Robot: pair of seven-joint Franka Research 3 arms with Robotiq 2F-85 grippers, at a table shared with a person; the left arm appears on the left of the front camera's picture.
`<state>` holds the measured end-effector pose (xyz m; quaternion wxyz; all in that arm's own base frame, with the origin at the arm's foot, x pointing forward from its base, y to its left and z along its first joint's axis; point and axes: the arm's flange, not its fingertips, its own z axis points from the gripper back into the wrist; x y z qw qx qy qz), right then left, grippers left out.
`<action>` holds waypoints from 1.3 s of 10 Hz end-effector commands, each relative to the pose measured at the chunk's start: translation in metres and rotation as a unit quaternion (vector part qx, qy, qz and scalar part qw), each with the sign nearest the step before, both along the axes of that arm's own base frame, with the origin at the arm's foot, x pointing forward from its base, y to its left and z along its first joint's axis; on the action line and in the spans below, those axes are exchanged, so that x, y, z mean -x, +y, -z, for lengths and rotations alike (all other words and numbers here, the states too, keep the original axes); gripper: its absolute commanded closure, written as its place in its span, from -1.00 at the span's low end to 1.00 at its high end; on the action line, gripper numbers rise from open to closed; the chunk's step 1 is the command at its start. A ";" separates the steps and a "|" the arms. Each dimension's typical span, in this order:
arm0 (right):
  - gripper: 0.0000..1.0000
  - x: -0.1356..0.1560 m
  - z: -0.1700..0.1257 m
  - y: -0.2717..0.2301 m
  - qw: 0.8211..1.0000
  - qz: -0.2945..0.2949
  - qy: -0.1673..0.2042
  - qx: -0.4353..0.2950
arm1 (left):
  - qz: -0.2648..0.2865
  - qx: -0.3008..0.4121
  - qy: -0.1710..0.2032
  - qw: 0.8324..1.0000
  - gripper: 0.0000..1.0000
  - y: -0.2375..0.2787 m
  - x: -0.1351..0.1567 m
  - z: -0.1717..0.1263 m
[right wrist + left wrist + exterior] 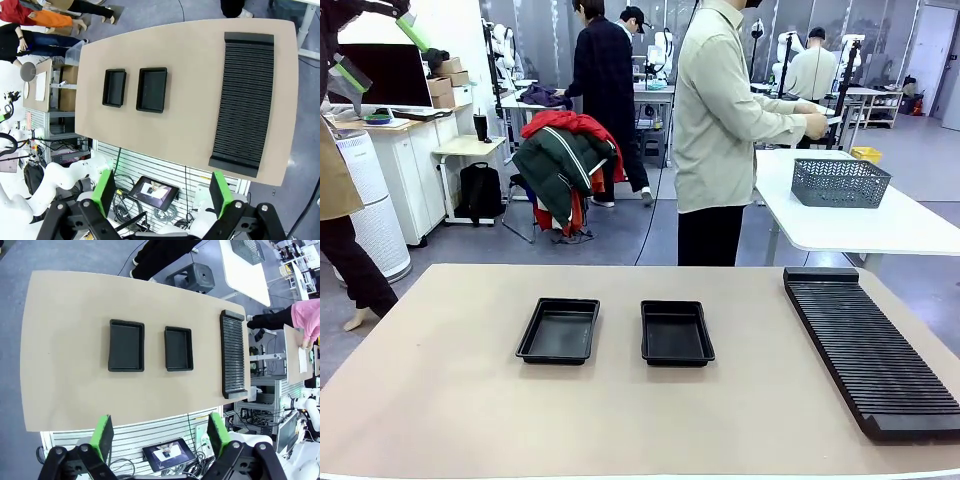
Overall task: Inspect and transfer BCBs to ESD trays.
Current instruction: Pick up the Blank PCB from the PCB Rack and place it in the left ESD tray.
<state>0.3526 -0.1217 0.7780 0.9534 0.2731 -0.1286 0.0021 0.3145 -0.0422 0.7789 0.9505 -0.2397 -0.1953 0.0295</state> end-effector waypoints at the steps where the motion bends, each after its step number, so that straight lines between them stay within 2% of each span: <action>1: -1.00 0.001 0.000 0.001 1.000 -0.003 -0.002 -0.001 | 0.000 0.002 0.000 1.000 -1.00 0.000 0.001 0.001; 13: -1.00 0.001 0.000 0.001 1.000 -0.003 -0.002 -0.001 | 0.000 0.002 0.000 1.000 -1.00 0.000 0.001 0.001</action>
